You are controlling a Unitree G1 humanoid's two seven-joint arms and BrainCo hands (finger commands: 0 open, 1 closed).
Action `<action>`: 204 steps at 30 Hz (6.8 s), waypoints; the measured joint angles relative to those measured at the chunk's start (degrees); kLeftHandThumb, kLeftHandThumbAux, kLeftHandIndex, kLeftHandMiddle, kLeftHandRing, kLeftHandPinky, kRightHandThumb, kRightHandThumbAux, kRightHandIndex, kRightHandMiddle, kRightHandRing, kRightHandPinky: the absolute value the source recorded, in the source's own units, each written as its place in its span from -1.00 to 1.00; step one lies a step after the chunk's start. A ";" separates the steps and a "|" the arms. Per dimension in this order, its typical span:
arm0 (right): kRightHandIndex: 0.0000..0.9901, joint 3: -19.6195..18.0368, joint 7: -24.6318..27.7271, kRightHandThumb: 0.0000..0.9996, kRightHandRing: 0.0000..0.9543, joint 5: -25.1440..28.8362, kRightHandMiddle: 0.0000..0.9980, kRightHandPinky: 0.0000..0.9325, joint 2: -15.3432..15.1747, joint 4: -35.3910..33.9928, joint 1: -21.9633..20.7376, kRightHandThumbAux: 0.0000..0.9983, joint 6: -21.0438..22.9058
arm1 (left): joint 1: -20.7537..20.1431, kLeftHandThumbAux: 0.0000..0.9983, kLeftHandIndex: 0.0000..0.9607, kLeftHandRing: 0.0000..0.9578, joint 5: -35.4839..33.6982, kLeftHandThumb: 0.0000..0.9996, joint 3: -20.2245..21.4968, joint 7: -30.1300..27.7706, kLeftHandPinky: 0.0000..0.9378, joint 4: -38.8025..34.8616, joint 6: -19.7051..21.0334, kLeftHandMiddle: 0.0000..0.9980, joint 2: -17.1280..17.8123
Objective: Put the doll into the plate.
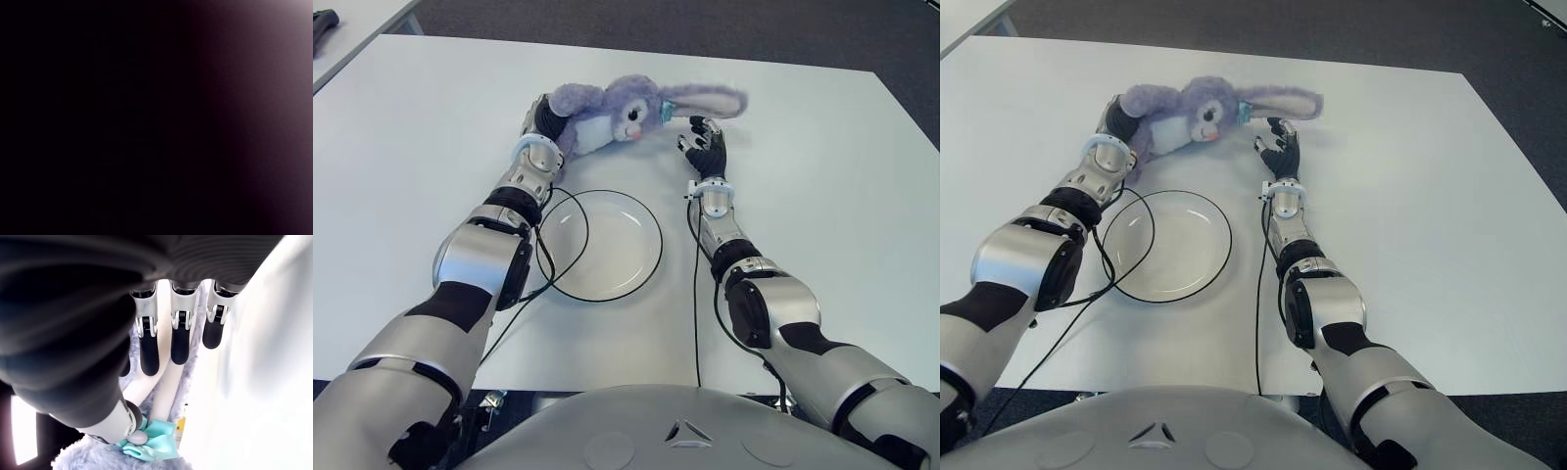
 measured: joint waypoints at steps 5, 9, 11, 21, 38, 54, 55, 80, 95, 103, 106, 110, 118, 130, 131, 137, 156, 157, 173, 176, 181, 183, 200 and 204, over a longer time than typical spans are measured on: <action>-0.48 -0.04 -0.03 -0.05 -0.65 0.00 -0.55 -0.75 0.00 0.00 0.00 0.77 0.00 | 0.00 0.29 0.68 0.79 0.32 0.93 -0.45 0.00 0.85 0.00 -0.02 0.72 0.88; -0.47 -0.05 -0.12 -0.04 -0.64 -0.02 -0.54 -0.75 -0.01 0.00 0.00 0.77 0.00 | -0.01 0.29 0.67 0.78 0.44 0.94 -0.94 0.00 0.84 -0.09 -0.04 0.72 1.47; -0.47 -0.06 -0.16 -0.03 -0.64 -0.02 -0.53 -0.74 0.00 0.00 0.00 0.77 0.00 | -0.01 0.29 0.66 0.78 0.60 0.94 -1.16 0.00 0.84 -0.19 -0.04 0.72 1.83; -0.46 -0.05 -0.24 -0.01 -0.64 -0.03 -0.53 -0.75 0.04 0.00 -0.03 0.77 0.00 | -0.06 0.30 0.67 0.77 1.90 0.92 -2.90 0.34 0.84 -0.68 0.05 0.72 3.67; -0.43 -0.17 -0.21 0.01 -0.69 -0.01 -0.58 -0.78 0.03 0.00 -0.11 0.75 0.00 | -0.24 0.27 0.69 0.77 4.36 0.97 -5.81 0.38 0.75 -2.58 0.36 0.73 7.70; -0.41 -0.44 -0.06 0.04 -0.74 0.07 -0.61 -0.85 -0.01 0.00 -0.17 0.76 0.01 | -0.22 0.24 0.70 0.72 5.73 1.00 -7.81 0.37 0.40 -6.44 1.22 0.71 9.86; -0.42 -0.44 -0.06 0.04 -0.74 0.07 -0.61 -0.85 0.00 0.00 -0.17 0.76 0.01 | -0.22 0.24 0.70 0.72 5.87 1.00 -7.87 0.37 0.39 -6.64 1.22 0.71 9.99; -0.40 -0.43 -0.07 -0.03 -0.79 0.07 -0.65 -0.86 0.00 0.00 -0.19 0.73 0.01 | -0.02 0.24 0.68 0.75 6.63 1.00 -9.23 -1.52 0.79 -15.94 3.72 0.70 13.18; -0.42 -0.33 -0.02 -0.03 -0.76 0.02 -0.63 -0.82 0.07 0.00 -0.21 0.74 0.01 | 4.41 0.26 0.67 0.78 7.56 0.97 -9.36 -7.05 0.80 -33.64 9.10 0.71 14.75; -0.40 -0.16 -0.01 -0.03 -0.75 -0.08 -0.62 -0.82 0.08 0.00 -0.22 0.74 0.01 | 6.79 0.24 0.68 0.79 8.28 1.00 -9.36 -8.96 0.83 -40.22 10.30 0.72 15.94; -0.40 -0.11 -0.02 -0.04 -0.76 -0.15 -0.63 -0.83 0.07 0.00 -0.21 0.74 0.01 | 7.87 0.24 0.68 0.79 8.39 1.00 -9.28 -9.83 0.83 -43.29 11.03 0.72 16.35; -0.40 -0.07 -0.07 -0.04 -0.77 -0.23 -0.64 -0.85 -0.03 0.01 -0.20 0.75 0.01 | 9.19 0.24 0.68 0.80 8.63 1.00 -9.20 -11.10 0.81 -47.41 11.89 0.72 16.57; -0.42 -0.06 -0.08 -0.05 -0.78 -0.24 -0.65 -0.83 -0.02 0.03 -0.20 0.74 0.02 | 11.58 0.23 0.66 0.78 8.80 1.00 -8.91 -13.16 0.81 -54.28 12.16 0.71 17.16; -0.39 -0.06 -0.07 -0.01 -0.77 -0.25 -0.64 -0.82 0.14 0.03 -0.20 0.73 0.02 | 16.06 0.23 0.64 0.78 10.56 0.96 -8.32 -16.37 0.84 -65.25 13.15 0.71 19.21; -0.39 -0.05 -0.07 -0.01 -0.77 -0.25 -0.64 -0.82 0.14 0.03 -0.21 0.73 0.02 | 16.55 0.23 0.64 0.78 10.68 0.96 -8.18 -16.73 0.85 -66.12 13.28 0.71 19.37; -0.39 0.02 -0.08 -0.03 -0.77 -0.35 -0.64 -0.82 0.10 0.03 -0.20 0.73 0.02 | 19.04 0.23 0.64 0.77 11.08 0.95 -7.56 -18.15 0.83 -70.28 13.36 0.70 20.20; -0.41 -0.01 -0.07 -0.06 -0.77 -0.37 -0.66 -0.78 -0.19 0.11 -0.16 0.72 0.29 | 27.98 0.23 0.64 0.76 10.99 0.97 -6.16 -23.32 0.75 -85.55 14.68 0.69 20.67; -0.41 -0.01 -0.07 -0.06 -0.77 -0.37 -0.66 -0.78 -0.18 0.11 -0.16 0.72 0.29 | 28.47 0.23 0.64 0.76 11.00 0.97 -6.00 -23.63 0.76 -86.27 14.88 0.69 20.67; -0.38 -0.09 -0.07 0.05 -0.76 -0.35 -0.63 -0.81 -0.22 0.12 -0.14 0.72 0.35 | 33.86 0.25 0.62 0.76 11.58 0.92 -5.06 -27.23 0.76 -93.70 19.40 0.69 20.52; -0.38 -0.11 -0.05 0.06 -0.76 -0.35 -0.63 -0.82 -0.21 0.12 -0.13 0.72 0.35 | 34.83 0.25 0.62 0.76 11.58 0.92 -5.05 -27.59 0.77 -94.67 20.37 0.70 20.04; -0.39 -0.12 -0.02 0.04 -0.76 -0.35 -0.63 -0.82 -0.22 0.12 -0.13 0.71 0.35 | 36.34 0.25 0.63 0.76 11.57 0.91 -5.08 -28.21 0.74 -95.98 21.86 0.69 19.05; -0.39 -0.14 0.01 0.02 -0.76 -0.35 -0.63 -0.81 -0.22 0.12 -0.12 0.71 0.35 | 36.95 0.25 0.63 0.76 11.57 0.92 -5.08 -28.21 0.75 -96.29 22.17 0.69 18.62; -0.37 -0.42 0.31 0.03 -0.73 -0.20 -0.60 -0.80 -0.28 0.12 -0.08 0.73 0.35 | 43.08 0.26 0.66 0.76 11.54 0.92 -5.22 -27.85 0.80 -96.49 24.39 0.69 12.62; -0.38 -0.43 0.35 0.04 -0.72 -0.17 -0.60 -0.80 -0.29 0.12 -0.06 0.73 0.35 | 44.10 0.25 0.66 0.76 11.52 0.93 -5.21 -27.07 0.82 -96.26 24.19 0.70 11.27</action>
